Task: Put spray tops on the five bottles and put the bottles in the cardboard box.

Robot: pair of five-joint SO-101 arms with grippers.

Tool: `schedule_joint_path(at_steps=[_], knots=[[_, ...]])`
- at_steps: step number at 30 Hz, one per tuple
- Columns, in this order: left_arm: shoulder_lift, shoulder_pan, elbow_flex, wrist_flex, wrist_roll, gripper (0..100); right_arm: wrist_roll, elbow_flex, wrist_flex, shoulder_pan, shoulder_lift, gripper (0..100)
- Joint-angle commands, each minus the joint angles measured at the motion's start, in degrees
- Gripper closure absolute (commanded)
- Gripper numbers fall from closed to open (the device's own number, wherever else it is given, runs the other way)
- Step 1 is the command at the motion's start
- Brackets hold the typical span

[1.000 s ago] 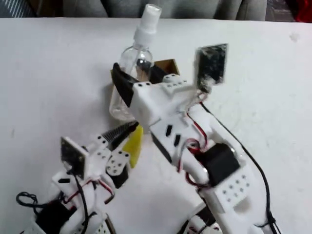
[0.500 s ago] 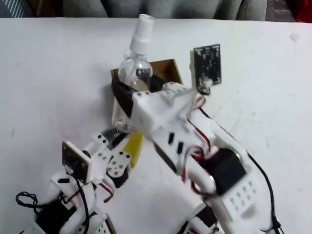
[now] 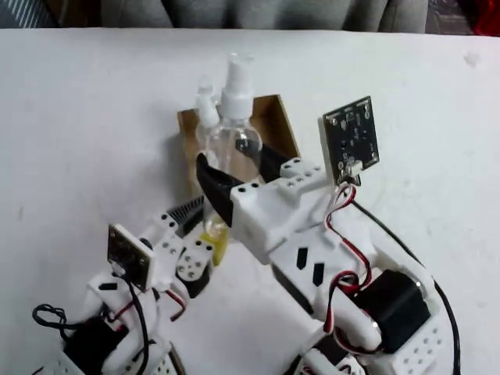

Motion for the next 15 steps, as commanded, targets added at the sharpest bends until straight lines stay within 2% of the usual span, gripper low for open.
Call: schedule_joint_path(at_steps=[1, 7, 15], knots=[[-1.01, -0.40, -1.23, -1.58, -0.53, 98, 5.45, -0.35, -3.82, 2.33, -0.04, 98.2], [-1.01, 2.95, -1.05, 1.14, -5.63, 98, 14.42, -0.09, -5.49, 6.64, -0.04, 98.2], [-1.01, 4.00, -1.23, 6.68, -5.89, 98, 15.30, 5.01, -6.90, 7.78, -3.56, 98.1]])
